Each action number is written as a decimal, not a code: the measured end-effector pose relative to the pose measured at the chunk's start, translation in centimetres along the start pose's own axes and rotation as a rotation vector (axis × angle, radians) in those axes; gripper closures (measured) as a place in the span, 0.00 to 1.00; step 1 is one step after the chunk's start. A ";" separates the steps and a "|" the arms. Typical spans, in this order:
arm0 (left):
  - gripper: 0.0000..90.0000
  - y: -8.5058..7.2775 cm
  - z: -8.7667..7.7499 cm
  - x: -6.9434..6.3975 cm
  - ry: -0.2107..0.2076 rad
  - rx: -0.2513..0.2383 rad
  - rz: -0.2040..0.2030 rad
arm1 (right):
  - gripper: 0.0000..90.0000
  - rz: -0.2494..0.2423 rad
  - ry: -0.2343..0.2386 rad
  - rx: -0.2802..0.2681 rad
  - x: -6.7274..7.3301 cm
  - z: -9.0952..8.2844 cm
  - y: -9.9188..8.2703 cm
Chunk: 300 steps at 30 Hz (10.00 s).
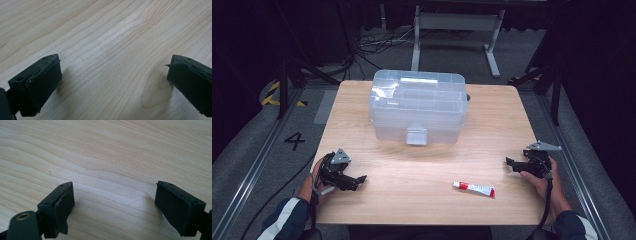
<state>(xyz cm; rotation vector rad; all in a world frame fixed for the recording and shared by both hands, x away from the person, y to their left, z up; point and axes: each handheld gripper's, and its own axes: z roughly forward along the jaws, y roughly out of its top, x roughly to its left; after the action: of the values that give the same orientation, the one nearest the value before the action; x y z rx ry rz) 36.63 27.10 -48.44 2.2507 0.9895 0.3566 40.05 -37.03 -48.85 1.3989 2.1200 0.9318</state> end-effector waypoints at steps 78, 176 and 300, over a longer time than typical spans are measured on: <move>0.24 5.7 2.0 2.8 0.007 -0.060 -0.018 | 0.35 -0.382 0.174 -0.270 11.4 -2.9 22.2; 0.24 11.0 2.7 -2.1 -0.078 -0.161 0.134 | 0.80 -0.613 0.198 -0.112 17.5 -0.4 25.3; 0.61 9.9 -2.8 -1.1 -0.081 -0.318 0.087 | 0.80 -0.507 0.275 -0.059 14.3 -0.7 29.1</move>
<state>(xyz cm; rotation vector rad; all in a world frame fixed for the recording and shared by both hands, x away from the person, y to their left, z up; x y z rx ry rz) 40.07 22.48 -39.83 2.0053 0.7373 0.4257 52.11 -16.45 -26.93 0.6720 2.4539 1.0022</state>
